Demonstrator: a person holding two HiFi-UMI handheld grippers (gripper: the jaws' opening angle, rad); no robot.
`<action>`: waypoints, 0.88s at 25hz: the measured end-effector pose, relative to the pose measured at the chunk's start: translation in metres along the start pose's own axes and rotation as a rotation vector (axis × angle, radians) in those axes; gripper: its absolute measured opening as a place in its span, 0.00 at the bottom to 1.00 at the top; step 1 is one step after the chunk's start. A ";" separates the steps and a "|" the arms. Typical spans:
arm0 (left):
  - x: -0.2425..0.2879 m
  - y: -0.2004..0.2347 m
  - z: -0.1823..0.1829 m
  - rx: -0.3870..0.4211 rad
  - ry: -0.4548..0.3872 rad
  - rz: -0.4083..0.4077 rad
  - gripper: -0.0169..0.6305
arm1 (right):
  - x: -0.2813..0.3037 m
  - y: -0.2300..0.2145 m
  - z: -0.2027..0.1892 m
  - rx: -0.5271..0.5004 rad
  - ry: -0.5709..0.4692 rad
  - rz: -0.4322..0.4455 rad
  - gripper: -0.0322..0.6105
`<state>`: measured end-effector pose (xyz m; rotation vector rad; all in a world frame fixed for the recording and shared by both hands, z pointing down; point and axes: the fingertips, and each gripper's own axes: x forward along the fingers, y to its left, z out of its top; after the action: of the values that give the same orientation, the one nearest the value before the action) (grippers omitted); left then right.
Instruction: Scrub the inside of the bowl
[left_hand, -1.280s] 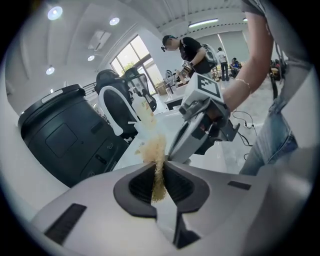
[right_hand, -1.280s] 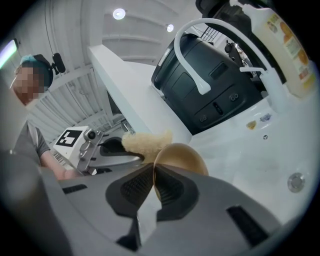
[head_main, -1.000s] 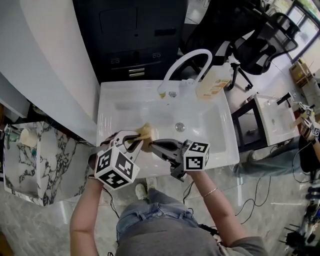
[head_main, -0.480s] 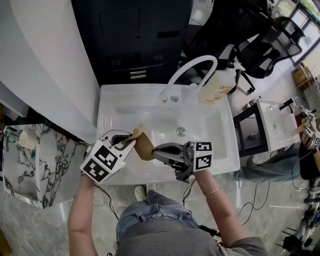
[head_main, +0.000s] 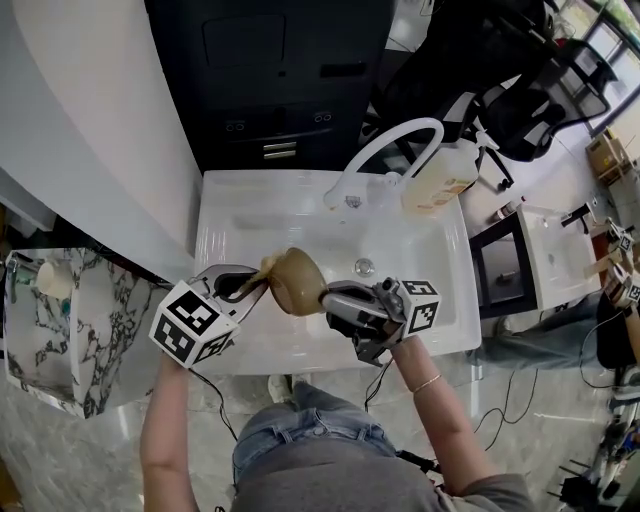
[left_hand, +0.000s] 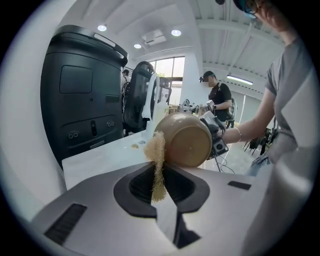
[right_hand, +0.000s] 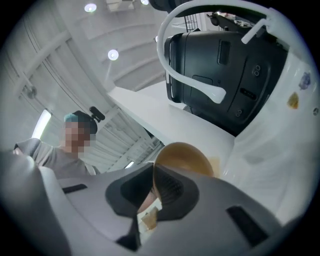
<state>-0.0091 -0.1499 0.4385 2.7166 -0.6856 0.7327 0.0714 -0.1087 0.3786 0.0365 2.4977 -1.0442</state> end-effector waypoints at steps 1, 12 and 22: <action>0.001 0.000 -0.001 -0.016 -0.012 0.001 0.10 | 0.001 0.000 0.004 0.011 -0.021 0.010 0.09; 0.005 0.005 -0.009 -0.224 -0.153 0.066 0.10 | 0.015 -0.006 0.019 0.128 -0.196 0.050 0.10; 0.011 -0.005 -0.030 -0.319 -0.130 0.098 0.10 | 0.023 -0.021 0.021 0.155 -0.269 -0.003 0.10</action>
<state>-0.0103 -0.1390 0.4685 2.4656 -0.8873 0.4258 0.0550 -0.1414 0.3703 -0.0579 2.1742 -1.1590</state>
